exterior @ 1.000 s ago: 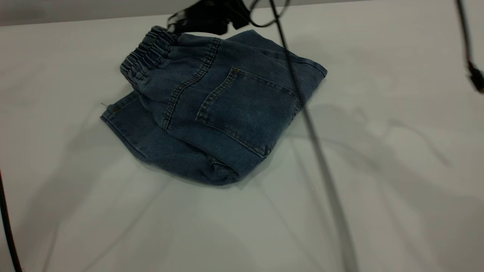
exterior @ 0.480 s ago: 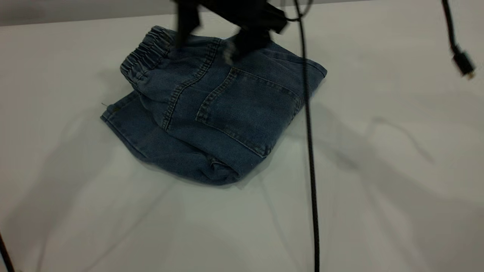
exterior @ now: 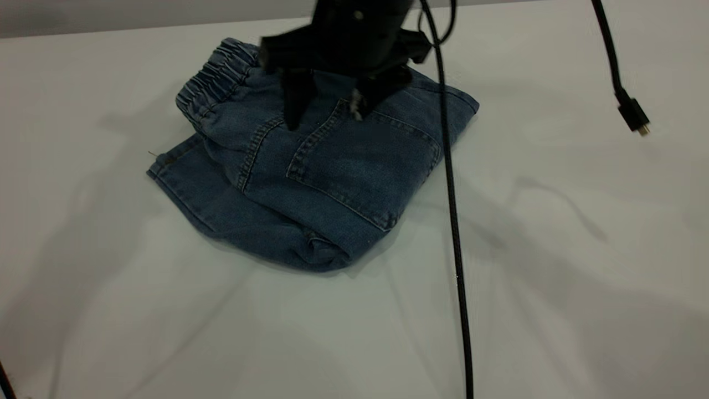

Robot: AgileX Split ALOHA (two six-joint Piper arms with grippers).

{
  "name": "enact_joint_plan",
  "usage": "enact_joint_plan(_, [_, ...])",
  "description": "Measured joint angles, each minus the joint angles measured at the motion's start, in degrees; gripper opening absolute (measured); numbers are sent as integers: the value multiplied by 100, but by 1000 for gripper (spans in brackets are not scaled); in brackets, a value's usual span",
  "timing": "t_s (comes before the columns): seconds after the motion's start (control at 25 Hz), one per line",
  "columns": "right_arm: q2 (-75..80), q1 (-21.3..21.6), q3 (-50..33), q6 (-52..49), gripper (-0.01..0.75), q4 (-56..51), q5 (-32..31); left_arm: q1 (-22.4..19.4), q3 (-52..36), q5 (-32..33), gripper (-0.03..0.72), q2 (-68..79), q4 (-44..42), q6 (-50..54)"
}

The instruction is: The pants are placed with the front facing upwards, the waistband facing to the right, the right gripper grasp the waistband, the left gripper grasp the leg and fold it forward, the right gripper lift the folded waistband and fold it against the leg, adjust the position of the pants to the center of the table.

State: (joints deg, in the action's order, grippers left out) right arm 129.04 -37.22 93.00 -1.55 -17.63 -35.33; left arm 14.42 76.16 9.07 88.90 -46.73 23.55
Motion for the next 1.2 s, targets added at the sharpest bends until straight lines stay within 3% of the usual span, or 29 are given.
enact_joint_plan(0.24, [244, -57, 691, -366, 538, 201, 74, 0, 0, -17, 285, 0, 0, -11])
enact_joint_plan(0.76, [1742, -105, 2849, -1373, 537, 1317, -1402, 0, 0, -51, 285, 0, 5, -12])
enact_joint_plan(1.2, [1868, -634, 2975, -718, 537, 1397, -1687, 0, 0, -51, 285, 0, 0, -53])
